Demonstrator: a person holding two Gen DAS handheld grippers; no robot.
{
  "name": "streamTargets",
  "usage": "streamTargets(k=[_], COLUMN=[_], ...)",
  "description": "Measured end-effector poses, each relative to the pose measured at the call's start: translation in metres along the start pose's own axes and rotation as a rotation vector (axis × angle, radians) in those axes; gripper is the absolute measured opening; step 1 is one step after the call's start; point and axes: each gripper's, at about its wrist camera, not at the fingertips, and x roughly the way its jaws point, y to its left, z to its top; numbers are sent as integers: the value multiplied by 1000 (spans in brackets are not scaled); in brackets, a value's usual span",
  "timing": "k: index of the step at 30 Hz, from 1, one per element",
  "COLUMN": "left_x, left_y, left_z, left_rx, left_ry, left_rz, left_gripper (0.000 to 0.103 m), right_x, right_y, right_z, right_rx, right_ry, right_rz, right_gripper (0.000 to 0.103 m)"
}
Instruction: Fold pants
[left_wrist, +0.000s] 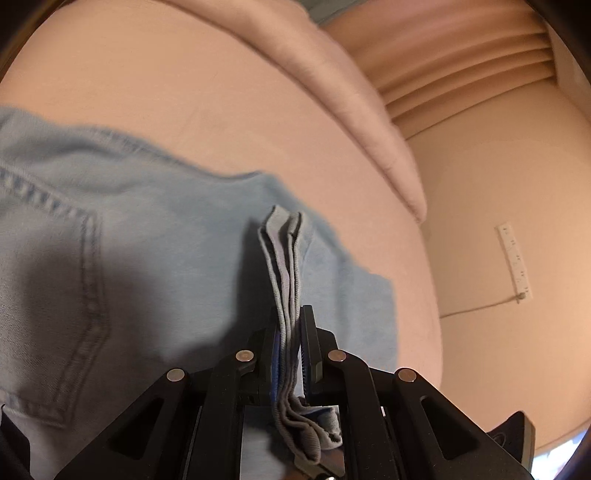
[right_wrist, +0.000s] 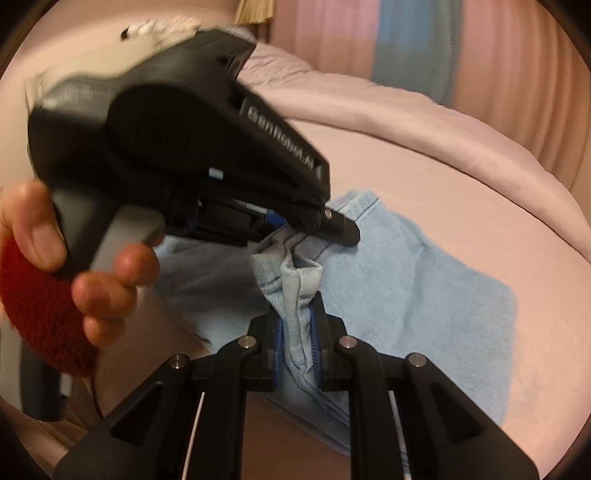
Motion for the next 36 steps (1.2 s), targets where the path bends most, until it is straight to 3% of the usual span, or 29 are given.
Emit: streamTargets(k=[1,5,7,9,14,16,19,24,27,29,32,36], left_x=[5,10,0,-13,-32,-21,2,57,86,107,114,116], left_y=[5,-2,-12,-21,-50,-71,-97,-140,-157,-157,-153,-156], left_z=[-1,-2,0,1,-3,-12,-26,-47,-62,-71,-74,-71], left_rx=[-10,-36,13,73,241,308,406,550,636,682,686,685], left_ry=[14,9,-5,-34,-71,-40,32,133,181,213,197,212], left_rz=[39,49,95,144,186,181,136,112,120,169,192,199], left_gripper=[6,12,18,36,37,37,37,37,37,37,38,38], right_x=[5,16,7,-5,-52,-65,-70,-46,-31,-12,8,2], right_y=[-1,-8,-15,-30,-100,-132,-177,-229,-223,-222,-218,-223], right_z=[-3,-5,-6,-4,-14,-18,-19,-5,3,3,-5,-8], right_rx=[5,37,49,101,324,411,494,533,508,503,477,464], right_ry=[17,68,77,79,-2,-38,-41,4,43,100,205,205], right_rz=[3,48,74,123,196,177,62,-10,-29,-32,-29,-27], right_gripper=[17,24,38,40,41,41,40,25,20,19,19,19])
